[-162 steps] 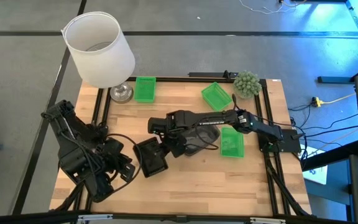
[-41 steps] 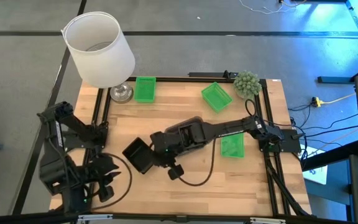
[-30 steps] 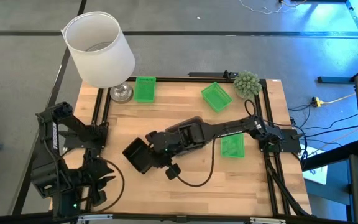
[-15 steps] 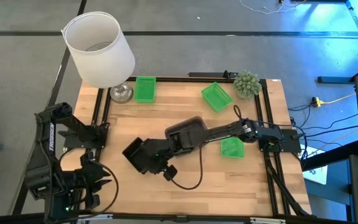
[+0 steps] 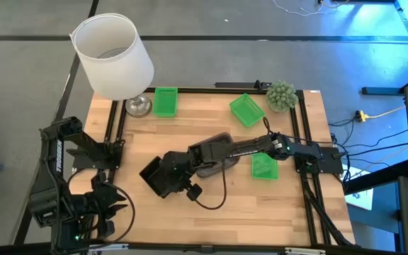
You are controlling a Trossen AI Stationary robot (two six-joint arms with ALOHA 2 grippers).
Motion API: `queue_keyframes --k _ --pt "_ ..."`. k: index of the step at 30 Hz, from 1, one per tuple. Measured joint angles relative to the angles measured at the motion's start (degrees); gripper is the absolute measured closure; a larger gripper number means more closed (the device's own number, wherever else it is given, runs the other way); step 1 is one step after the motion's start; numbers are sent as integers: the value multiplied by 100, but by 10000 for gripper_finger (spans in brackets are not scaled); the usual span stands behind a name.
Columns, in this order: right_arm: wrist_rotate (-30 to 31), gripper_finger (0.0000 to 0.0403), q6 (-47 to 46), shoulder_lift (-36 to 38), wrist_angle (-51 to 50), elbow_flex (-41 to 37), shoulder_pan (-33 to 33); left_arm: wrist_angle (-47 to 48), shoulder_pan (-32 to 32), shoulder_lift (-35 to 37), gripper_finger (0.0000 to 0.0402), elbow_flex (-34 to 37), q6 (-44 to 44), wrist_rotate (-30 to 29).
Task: Stack baskets by color
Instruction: Stack the top black bin on top of the bottom black bin
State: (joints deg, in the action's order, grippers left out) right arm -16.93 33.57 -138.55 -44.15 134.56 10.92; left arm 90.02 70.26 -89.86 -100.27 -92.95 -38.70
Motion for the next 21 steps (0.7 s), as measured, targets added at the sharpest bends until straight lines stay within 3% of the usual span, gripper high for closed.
queue_keyframes --k 21 --pt "74 326 295 -270 148 2 -39 0 0 2 319 0 -7 2"
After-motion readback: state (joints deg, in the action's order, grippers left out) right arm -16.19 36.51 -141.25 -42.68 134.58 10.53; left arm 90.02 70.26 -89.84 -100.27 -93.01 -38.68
